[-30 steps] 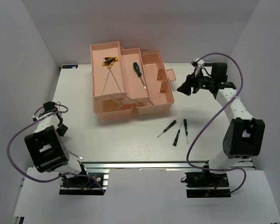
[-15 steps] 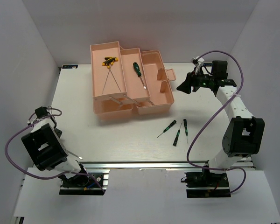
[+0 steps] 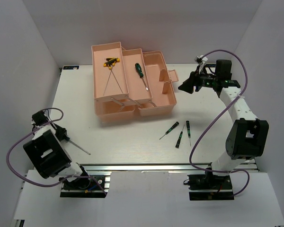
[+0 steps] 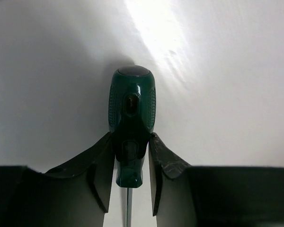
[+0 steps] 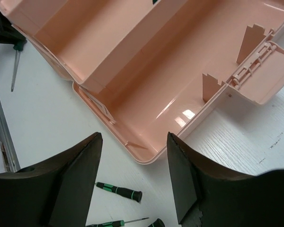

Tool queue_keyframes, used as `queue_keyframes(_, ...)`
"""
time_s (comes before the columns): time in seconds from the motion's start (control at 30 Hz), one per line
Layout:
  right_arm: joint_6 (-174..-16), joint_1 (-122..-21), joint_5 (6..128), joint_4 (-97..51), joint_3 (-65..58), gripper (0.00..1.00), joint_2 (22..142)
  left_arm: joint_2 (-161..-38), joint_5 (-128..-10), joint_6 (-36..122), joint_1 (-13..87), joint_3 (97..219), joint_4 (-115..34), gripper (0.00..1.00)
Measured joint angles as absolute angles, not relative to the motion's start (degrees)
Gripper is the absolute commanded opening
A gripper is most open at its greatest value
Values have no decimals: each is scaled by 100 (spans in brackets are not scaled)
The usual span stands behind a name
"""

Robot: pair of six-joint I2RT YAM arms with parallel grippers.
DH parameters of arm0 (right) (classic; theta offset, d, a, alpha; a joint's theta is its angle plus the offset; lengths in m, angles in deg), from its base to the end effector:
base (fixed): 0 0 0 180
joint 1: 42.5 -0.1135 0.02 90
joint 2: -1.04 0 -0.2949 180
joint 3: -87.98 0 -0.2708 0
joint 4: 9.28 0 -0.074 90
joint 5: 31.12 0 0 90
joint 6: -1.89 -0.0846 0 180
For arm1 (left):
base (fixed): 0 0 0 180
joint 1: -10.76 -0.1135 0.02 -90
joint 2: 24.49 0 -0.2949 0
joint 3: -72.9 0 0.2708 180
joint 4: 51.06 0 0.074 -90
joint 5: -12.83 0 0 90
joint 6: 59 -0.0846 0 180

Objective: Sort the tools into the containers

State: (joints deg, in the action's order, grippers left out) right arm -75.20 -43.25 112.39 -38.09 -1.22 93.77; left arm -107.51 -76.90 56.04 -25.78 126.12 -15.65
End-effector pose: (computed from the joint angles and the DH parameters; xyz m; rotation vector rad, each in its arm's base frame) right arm 0.4106 0.0734 0.3354 -0.7642 1.8153 0.8351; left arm 0.2297 0.1698 0.1276 -1.3861 2.3289 0.0533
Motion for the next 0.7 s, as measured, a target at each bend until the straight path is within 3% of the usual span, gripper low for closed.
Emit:
queue_keyframes(0.2,-7735,-4325,11460,-3507,-172,63,9250,-10745,-6527,5606,-2488,12462,-1887,0)
queue_keyframes(0.7,-7957,-4325,11604,-3204,-631,63,8973,-9713,-5082,5929,-1714,12287,-1703,0)
